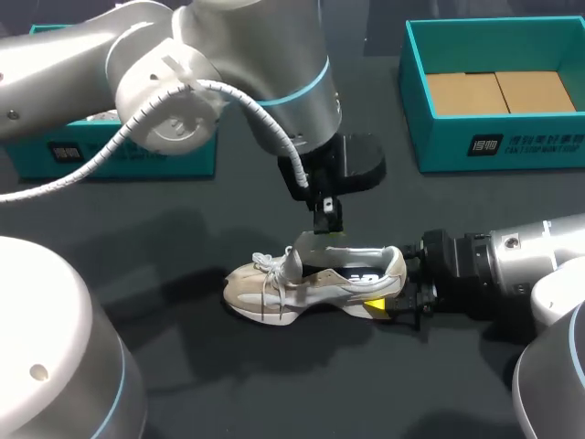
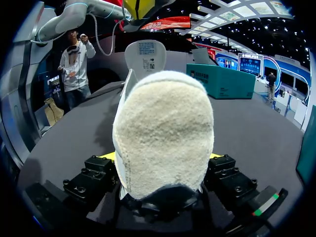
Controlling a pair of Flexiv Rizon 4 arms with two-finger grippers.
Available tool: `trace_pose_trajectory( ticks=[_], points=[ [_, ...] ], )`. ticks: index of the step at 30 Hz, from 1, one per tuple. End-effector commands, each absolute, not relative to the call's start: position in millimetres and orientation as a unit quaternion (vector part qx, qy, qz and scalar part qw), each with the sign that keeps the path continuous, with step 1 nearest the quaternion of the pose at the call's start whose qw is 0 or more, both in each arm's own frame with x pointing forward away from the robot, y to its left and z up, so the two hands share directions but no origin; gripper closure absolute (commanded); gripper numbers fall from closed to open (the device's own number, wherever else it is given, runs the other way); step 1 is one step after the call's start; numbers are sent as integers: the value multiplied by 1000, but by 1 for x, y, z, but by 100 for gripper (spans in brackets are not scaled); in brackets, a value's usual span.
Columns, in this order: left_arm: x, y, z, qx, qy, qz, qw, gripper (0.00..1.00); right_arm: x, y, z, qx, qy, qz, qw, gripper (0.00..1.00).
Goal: Take the shoe out of the shoebox, open the shoe tongue, remove and reinsert the insole, then place the shoe into the shoebox
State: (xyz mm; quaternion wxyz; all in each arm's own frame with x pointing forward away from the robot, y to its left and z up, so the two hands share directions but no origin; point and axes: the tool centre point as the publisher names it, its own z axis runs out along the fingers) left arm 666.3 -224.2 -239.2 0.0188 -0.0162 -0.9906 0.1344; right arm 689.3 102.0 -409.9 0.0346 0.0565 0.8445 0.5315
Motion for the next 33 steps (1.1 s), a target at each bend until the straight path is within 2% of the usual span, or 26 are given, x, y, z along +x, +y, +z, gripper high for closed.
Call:
trace_pose_trajectory(
  ticks=[1,16,33],
  points=[
    [666,-239,-263,-16,-993,119,11,100,690,103,-413,57,846,529,34,100],
    [667,-238,-274,-43,-992,115,6,100,690,103,-413,57,846,529,34,100],
    [680,-265,-330,-50,-995,79,39,100,690,103,-413,57,846,529,34,100]
  ],
)
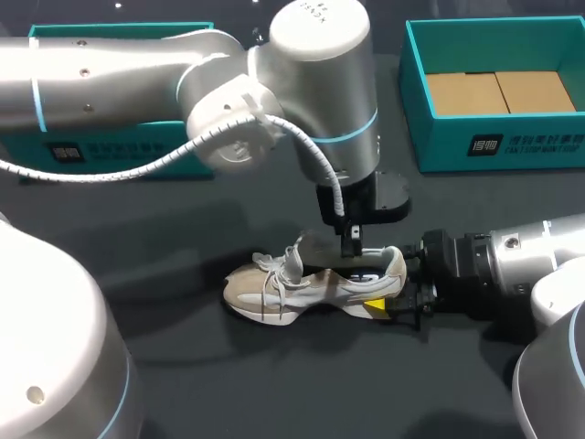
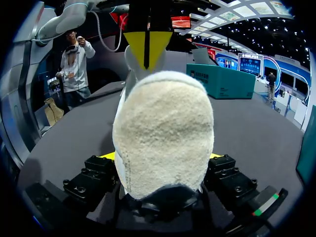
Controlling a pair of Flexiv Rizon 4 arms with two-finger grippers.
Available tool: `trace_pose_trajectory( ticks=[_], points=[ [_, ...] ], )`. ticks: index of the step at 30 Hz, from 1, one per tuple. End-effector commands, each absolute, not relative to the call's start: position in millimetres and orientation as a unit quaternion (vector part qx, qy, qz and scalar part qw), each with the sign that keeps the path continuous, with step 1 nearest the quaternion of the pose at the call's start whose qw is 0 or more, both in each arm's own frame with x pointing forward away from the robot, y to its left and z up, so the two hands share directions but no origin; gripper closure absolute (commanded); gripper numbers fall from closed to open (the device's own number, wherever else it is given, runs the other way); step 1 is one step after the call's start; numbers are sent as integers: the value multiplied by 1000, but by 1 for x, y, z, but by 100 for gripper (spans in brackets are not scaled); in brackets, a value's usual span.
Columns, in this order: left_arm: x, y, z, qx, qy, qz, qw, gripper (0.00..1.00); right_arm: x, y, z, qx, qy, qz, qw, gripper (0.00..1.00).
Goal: Take the shoe out of the shoebox, open the shoe tongue, remove and reinsert the insole, then place the shoe into the shoebox
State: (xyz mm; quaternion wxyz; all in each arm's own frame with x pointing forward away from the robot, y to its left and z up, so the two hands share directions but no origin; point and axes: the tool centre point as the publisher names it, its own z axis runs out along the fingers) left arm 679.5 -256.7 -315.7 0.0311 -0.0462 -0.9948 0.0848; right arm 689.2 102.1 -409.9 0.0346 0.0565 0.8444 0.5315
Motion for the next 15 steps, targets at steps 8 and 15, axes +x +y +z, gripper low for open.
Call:
trace_pose_trajectory(
  ticks=[8,15],
  points=[
    [678,-261,-352,-46,-995,62,57,100,690,103,-413,57,846,529,34,100],
    [680,-245,-360,-41,-994,60,81,100,690,103,-413,57,846,529,34,100]
  ],
)
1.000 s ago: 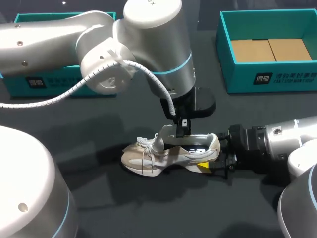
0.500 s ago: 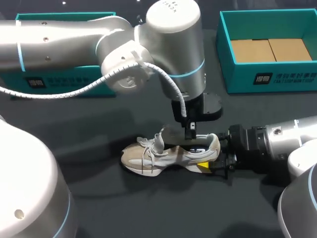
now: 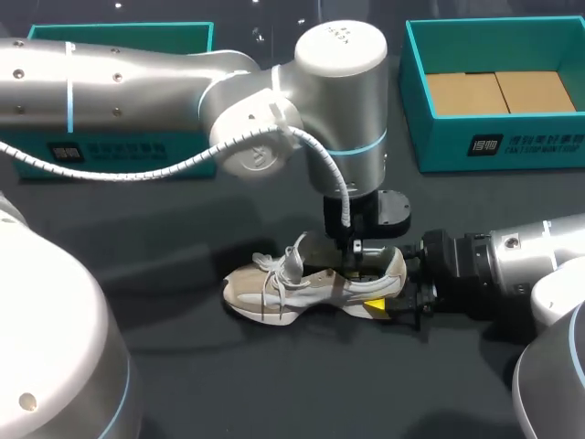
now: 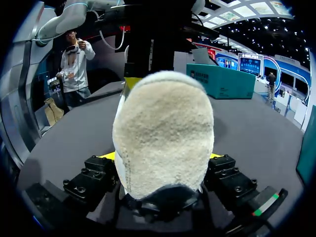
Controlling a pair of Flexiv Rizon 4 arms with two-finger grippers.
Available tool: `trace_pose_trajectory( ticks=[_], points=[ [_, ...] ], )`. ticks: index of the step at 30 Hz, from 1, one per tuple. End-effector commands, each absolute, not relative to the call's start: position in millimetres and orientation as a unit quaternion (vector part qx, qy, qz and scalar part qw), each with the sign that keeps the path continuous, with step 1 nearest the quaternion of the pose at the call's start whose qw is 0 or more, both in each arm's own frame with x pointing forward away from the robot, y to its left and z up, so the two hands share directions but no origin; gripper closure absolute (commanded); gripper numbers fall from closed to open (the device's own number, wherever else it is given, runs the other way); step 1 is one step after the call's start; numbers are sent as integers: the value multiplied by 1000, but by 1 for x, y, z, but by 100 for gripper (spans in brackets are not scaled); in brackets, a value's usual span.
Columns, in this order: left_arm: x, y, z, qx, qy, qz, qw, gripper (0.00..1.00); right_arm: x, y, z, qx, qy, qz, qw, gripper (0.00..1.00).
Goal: Take the shoe out of the shoebox, open the shoe tongue, remove and reinsert the insole, then place the shoe into the shoebox
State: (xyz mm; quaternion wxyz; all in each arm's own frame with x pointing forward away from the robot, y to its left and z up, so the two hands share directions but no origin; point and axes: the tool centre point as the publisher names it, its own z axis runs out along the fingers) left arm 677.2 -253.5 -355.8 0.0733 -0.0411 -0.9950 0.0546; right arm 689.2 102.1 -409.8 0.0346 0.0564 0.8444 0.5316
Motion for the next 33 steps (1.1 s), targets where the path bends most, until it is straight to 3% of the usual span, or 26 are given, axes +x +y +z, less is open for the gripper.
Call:
trace_pose_trajectory(
  ticks=[1,23,25,29,33],
  points=[
    [679,-242,-362,-42,-994,59,80,100,690,103,-413,57,846,529,34,100],
    [655,-221,-380,-75,-993,47,73,100,690,103,-413,57,846,529,34,100],
    [656,-226,-384,-73,-994,47,66,80,690,103,-413,57,846,529,34,100],
    [658,-235,-388,-70,-995,49,59,71,690,103,-413,57,846,529,34,100],
    [660,-243,-392,-69,-995,48,50,69,690,103,-413,57,846,529,34,100]
  ],
)
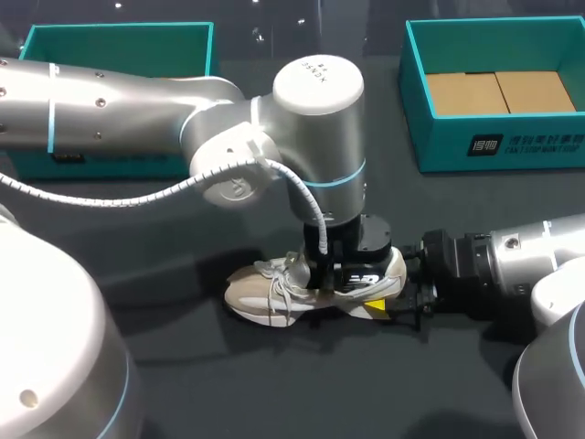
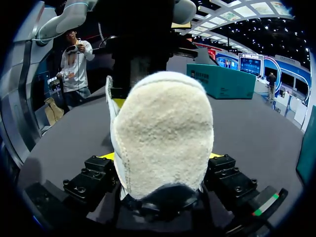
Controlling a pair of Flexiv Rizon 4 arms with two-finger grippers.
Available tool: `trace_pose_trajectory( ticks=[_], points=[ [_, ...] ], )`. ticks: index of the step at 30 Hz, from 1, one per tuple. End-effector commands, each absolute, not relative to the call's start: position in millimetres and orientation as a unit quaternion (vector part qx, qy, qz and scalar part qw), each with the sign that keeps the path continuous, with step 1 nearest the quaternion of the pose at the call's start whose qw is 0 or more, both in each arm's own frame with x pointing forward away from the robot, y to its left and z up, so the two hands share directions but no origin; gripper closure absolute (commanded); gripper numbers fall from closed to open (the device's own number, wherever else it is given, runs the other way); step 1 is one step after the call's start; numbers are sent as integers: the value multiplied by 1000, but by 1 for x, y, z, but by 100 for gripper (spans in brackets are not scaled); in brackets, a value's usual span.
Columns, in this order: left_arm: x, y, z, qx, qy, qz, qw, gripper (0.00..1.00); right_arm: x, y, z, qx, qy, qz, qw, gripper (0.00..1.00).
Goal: Take the shoe out of the shoebox, open the shoe tongue, remove and reinsert the insole, then place the shoe into the shoebox
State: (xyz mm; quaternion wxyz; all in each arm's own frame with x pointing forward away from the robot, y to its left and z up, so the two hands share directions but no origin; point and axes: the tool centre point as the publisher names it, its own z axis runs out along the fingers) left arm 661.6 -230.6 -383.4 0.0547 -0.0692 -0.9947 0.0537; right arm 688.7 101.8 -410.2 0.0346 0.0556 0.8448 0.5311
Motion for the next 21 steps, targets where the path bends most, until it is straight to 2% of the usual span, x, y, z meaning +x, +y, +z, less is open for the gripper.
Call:
trace_pose_trajectory(
  ticks=[1,12,14,16,21],
  points=[
    [660,-244,-393,-69,-995,48,50,69,690,103,-413,57,846,529,34,100],
    [665,-250,-417,-64,-997,46,5,70,690,103,-413,57,846,529,34,100],
    [666,-250,-421,-54,-997,44,-14,73,690,103,-413,57,846,529,34,100],
    [671,-249,-424,-42,-998,41,-23,84,690,103,-413,57,846,529,34,100],
    [683,-249,-427,-21,-998,35,-49,92,690,103,-413,57,846,529,34,100]
  ],
)
